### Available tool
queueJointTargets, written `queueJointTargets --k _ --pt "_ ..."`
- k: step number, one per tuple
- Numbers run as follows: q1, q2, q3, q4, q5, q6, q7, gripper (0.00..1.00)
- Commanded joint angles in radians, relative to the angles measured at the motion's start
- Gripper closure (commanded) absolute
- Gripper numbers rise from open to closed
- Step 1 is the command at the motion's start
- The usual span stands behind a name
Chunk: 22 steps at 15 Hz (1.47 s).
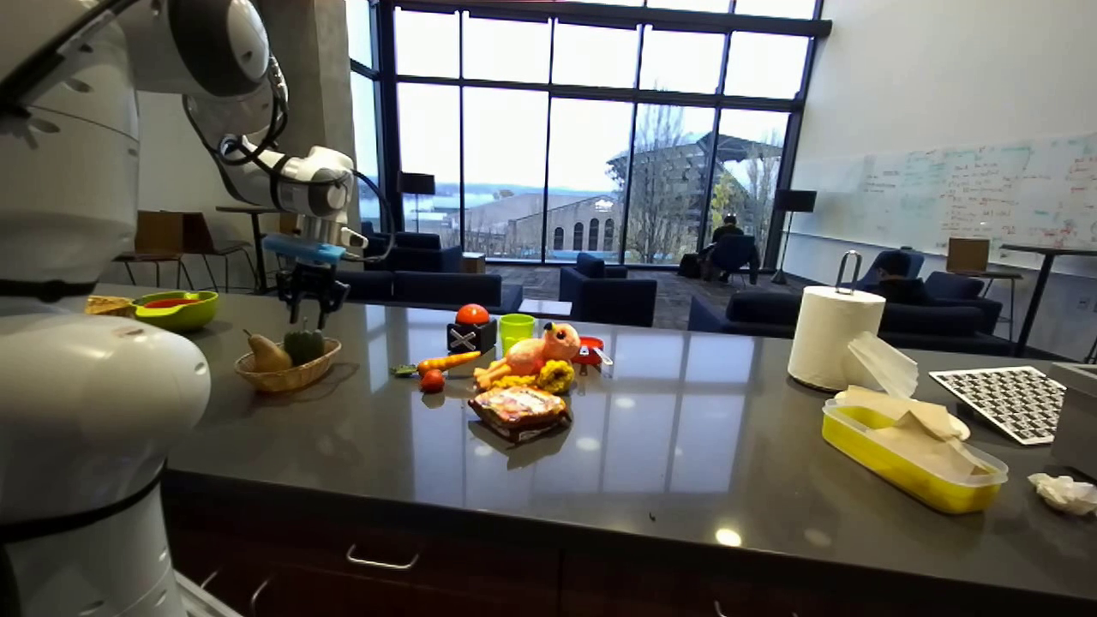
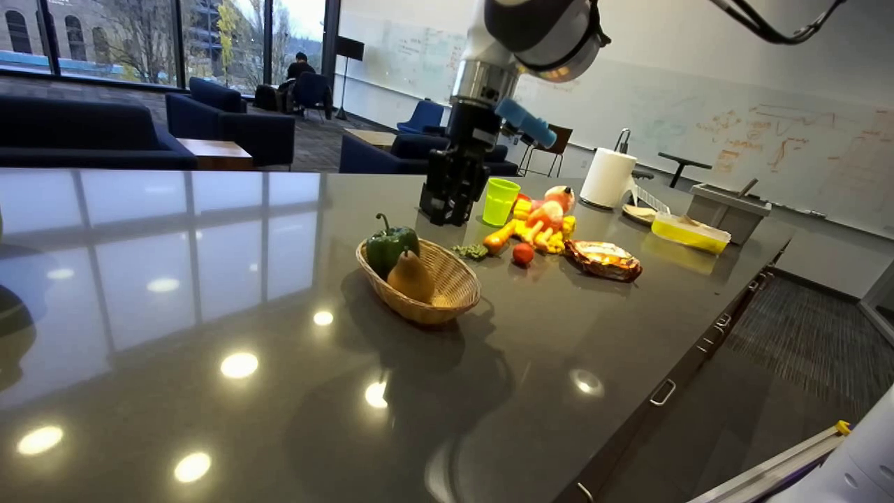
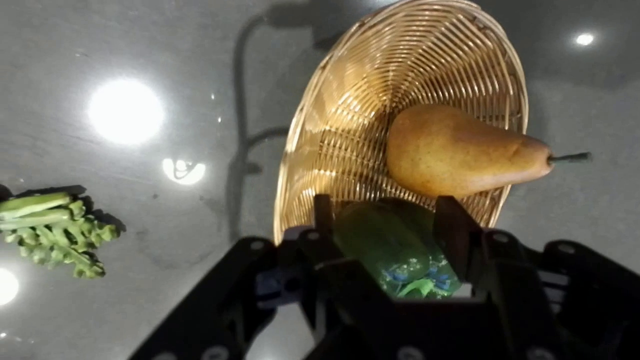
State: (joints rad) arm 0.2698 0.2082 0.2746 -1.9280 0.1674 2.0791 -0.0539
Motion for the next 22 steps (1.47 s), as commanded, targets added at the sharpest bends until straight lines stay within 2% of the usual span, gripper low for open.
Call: queueJointTargets --k 1,2,4,10,16,22 --pt "-0.018 -0.025 -0.016 -0.031 -0.005 0.022 -0.017 0.14" --pt "-0.022 -0.026 -0.020 -0.034 -0.008 0.027 -0.015 0.06" --pt "-0.030 -0.025 -0.033 -0.042 -0.015 0.046 -0.001 0.00" --pt "-0.054 -0.002 -0.088 -0.060 -0.043 0.144 0.092 0.00" --pt "-0.062 0.054 -0.163 -0.051 -0.127 0.256 0.327 0.00" --pt "-0.057 0.111 -0.220 -0.010 -0.150 0.296 0.534 0.00"
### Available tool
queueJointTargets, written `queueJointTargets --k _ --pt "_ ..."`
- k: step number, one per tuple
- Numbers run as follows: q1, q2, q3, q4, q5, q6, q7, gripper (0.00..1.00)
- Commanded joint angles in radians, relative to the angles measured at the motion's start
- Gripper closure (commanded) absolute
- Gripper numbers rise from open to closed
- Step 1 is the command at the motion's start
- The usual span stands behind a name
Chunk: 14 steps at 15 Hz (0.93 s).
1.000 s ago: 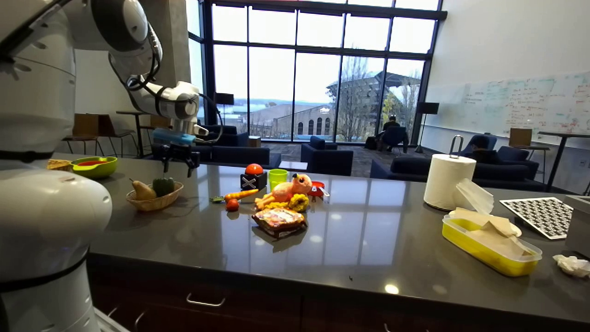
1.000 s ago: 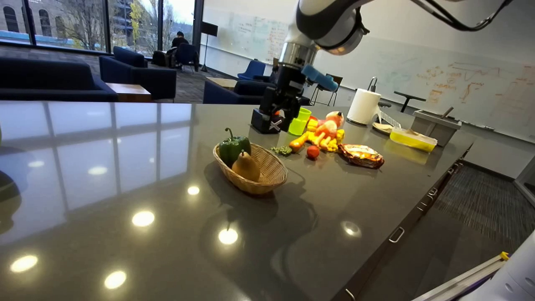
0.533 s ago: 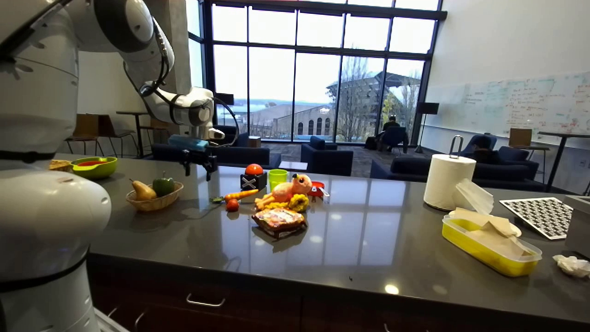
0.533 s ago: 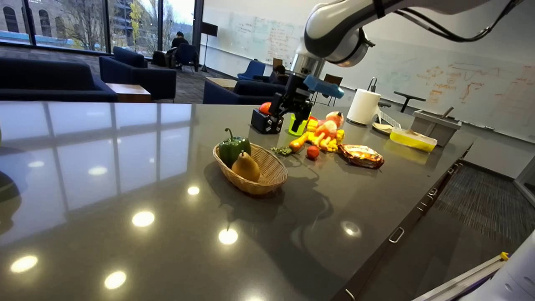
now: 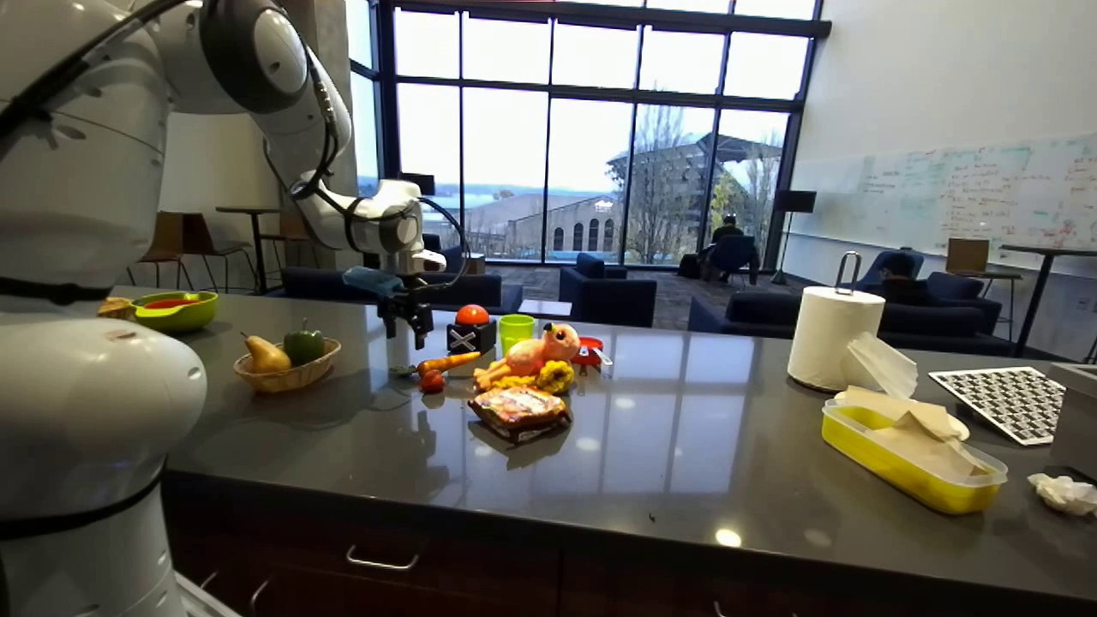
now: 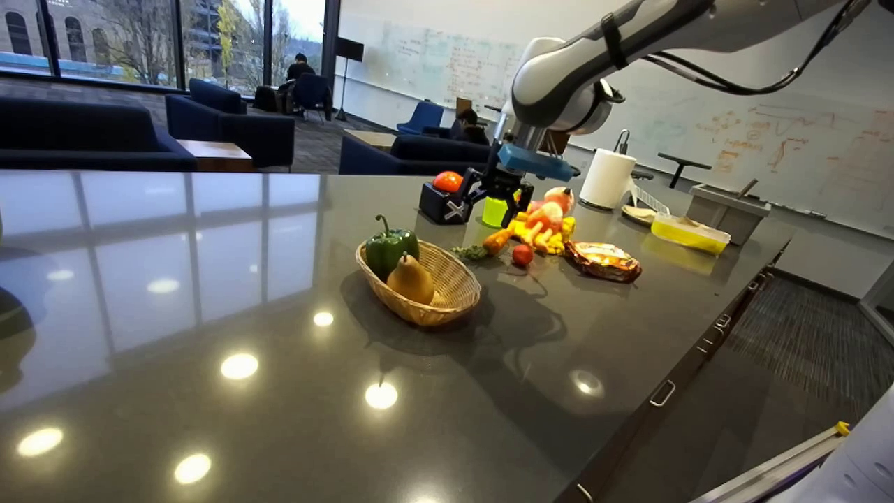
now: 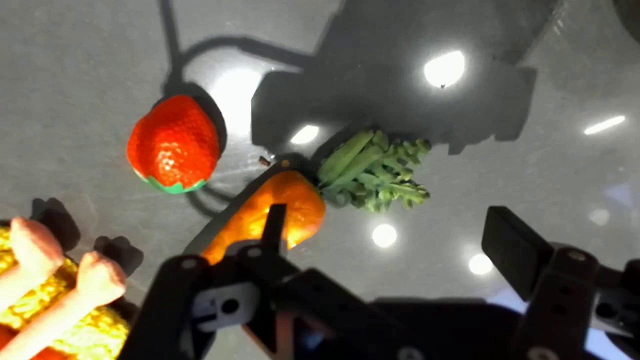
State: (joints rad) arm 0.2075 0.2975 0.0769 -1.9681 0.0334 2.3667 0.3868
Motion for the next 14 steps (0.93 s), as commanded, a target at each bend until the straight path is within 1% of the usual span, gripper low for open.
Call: queueJointTargets --k 1,7,14 --pt "0.008 0.025 -0.029 0.036 -0.018 0.011 0.120 0.00" --pt "0.023 0.046 -0.061 0.061 -0.050 0.011 0.257 0.00" --pt "0.024 0.086 -0.079 0.082 -0.069 0.006 0.358 0.00"
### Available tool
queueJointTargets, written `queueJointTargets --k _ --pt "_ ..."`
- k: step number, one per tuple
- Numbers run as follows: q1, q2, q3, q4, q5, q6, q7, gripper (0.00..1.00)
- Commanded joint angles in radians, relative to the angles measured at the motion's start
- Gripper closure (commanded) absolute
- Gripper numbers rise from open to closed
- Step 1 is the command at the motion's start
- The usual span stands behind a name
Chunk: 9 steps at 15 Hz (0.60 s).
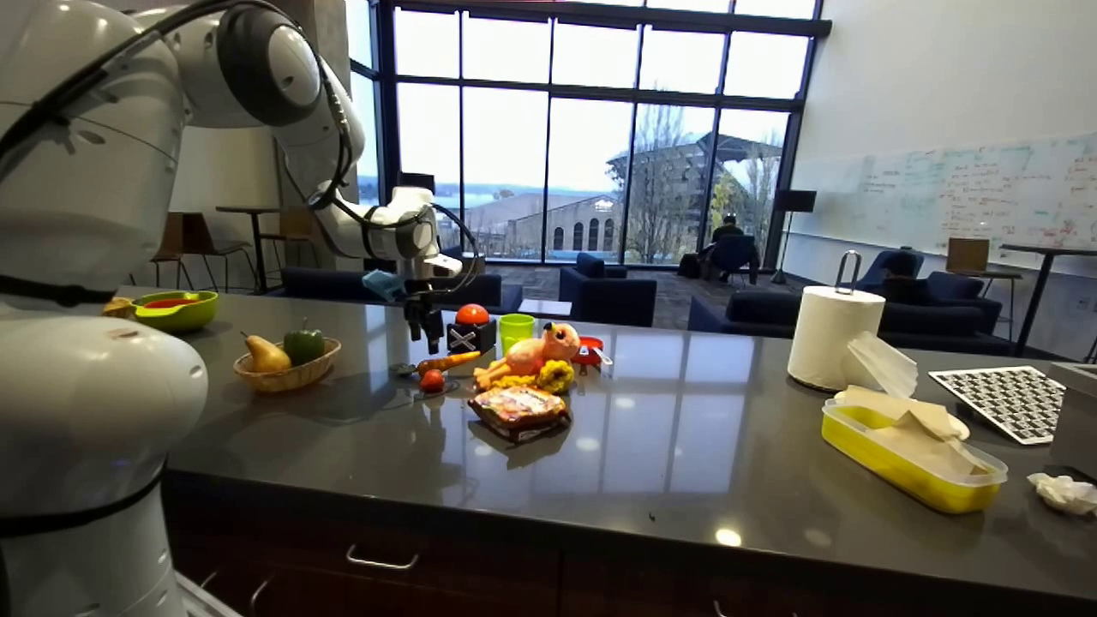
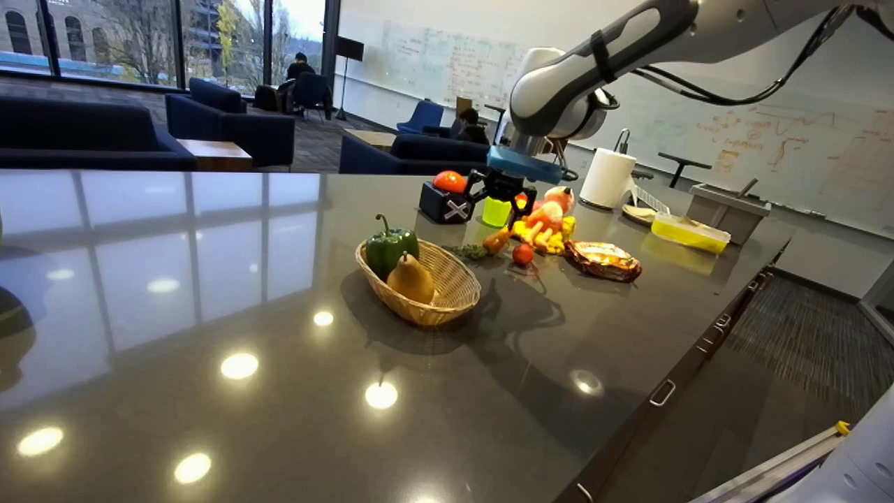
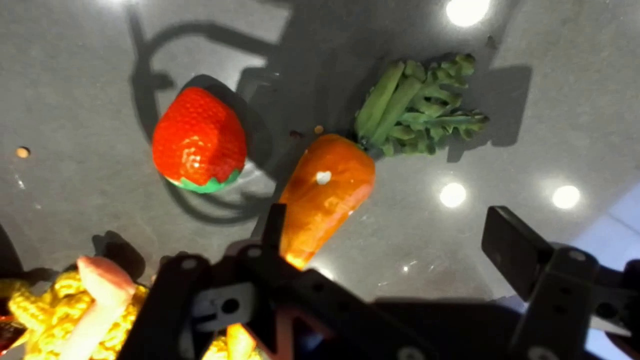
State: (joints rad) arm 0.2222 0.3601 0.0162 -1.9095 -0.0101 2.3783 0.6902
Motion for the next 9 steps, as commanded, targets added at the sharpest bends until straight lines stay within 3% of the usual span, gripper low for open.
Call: queueJointTargets --k 1,9 --pt "0.009 0.033 -0.021 0.027 -0.027 -0.005 0.066 0.00" --pt "0.007 0.080 -0.037 0.059 -0.020 -0.018 0.096 0.00"
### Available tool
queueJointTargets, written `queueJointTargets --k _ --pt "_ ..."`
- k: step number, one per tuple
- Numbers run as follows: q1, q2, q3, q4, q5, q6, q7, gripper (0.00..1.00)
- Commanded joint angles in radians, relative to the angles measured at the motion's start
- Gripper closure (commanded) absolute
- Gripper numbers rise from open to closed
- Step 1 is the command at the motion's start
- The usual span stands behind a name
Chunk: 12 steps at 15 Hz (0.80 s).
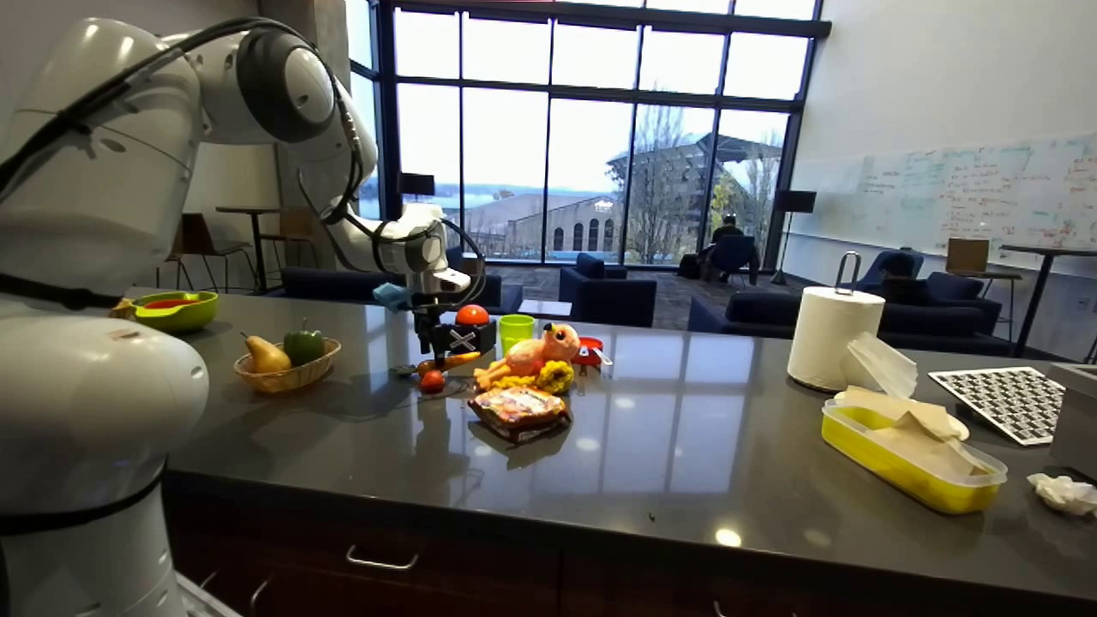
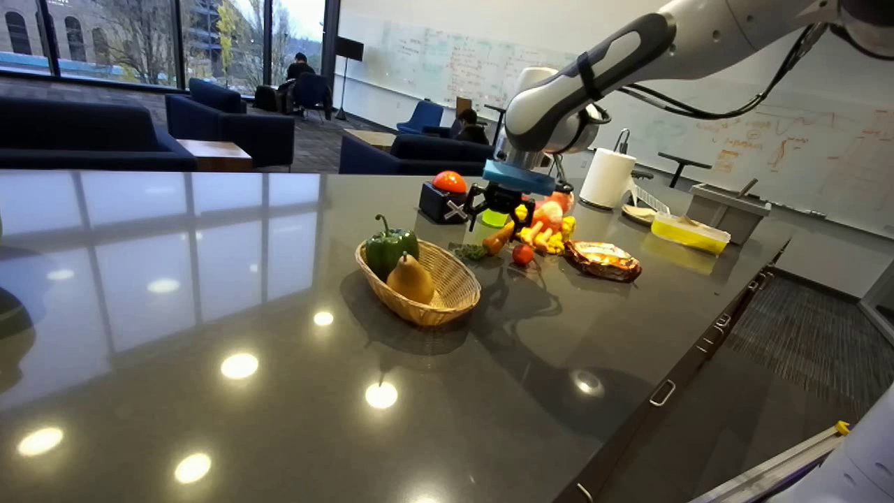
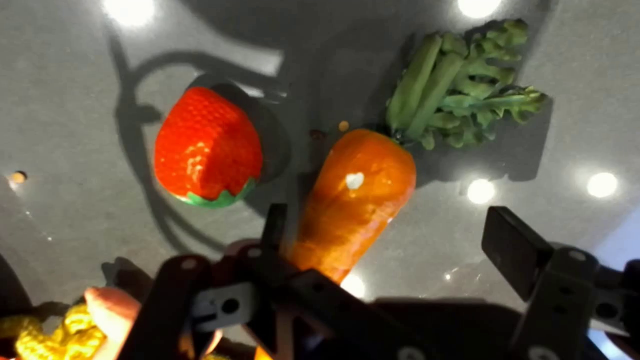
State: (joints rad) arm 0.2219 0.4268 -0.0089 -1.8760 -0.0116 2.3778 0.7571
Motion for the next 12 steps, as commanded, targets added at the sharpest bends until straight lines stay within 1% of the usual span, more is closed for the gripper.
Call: queueJointTargets --k 1,12 --pt "0.008 0.018 -0.014 0.028 -0.020 -0.017 0.030 0.00" --pt "0.016 0.017 -0.029 0.041 -0.036 -0.025 0.050 0.00"
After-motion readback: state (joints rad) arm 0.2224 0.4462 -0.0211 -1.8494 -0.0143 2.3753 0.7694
